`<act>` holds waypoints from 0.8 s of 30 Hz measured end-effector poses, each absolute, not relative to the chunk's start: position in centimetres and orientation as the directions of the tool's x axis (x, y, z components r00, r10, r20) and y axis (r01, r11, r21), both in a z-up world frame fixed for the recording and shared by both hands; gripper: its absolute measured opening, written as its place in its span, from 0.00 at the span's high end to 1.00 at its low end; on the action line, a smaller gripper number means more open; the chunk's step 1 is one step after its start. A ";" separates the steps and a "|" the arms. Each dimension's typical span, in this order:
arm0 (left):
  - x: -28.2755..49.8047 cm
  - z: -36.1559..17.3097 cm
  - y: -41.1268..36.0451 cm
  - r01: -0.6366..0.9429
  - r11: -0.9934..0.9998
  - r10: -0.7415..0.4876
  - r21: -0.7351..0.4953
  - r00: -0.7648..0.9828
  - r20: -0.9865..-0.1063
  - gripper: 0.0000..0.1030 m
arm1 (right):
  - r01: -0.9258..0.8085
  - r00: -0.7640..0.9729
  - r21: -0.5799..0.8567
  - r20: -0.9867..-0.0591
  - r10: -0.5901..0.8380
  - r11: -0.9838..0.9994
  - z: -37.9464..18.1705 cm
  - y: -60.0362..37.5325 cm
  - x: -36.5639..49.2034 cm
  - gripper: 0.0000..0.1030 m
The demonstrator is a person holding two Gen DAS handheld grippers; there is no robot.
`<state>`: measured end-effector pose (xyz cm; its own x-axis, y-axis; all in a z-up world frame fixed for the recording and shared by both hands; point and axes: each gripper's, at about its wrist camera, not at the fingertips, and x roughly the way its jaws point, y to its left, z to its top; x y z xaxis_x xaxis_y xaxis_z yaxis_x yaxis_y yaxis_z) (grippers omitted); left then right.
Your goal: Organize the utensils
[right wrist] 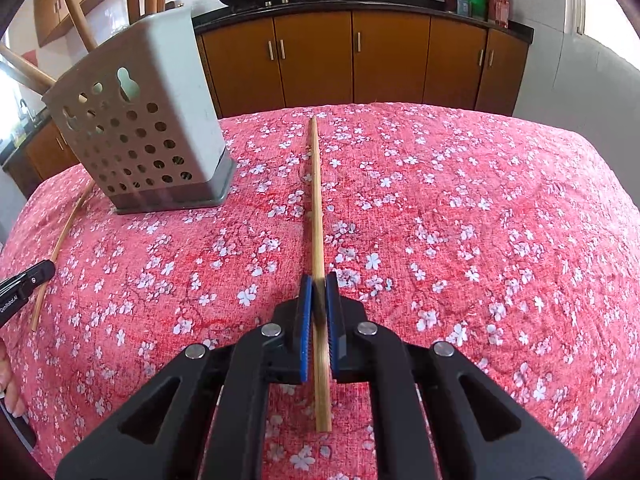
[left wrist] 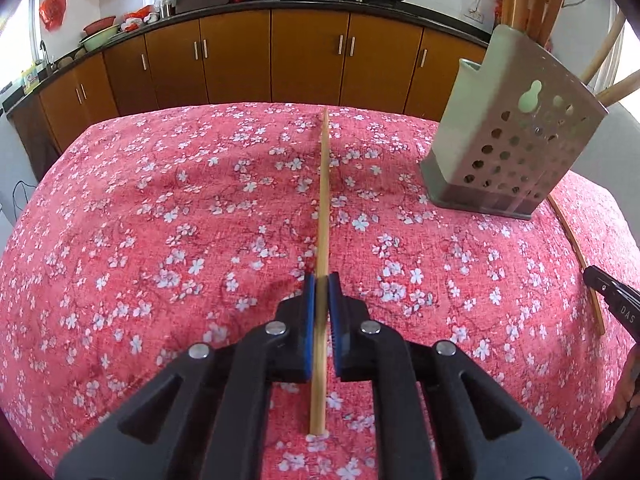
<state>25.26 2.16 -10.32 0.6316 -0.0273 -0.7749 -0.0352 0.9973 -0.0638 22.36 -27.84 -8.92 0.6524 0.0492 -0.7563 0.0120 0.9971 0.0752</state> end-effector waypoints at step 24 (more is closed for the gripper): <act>25.3 -10.4 2.4 -0.040 0.995 -0.044 -0.089 0.633 -0.773 0.89 | 0.013 0.654 0.059 -0.755 0.036 0.998 -9.0 -27.1 22.0 0.93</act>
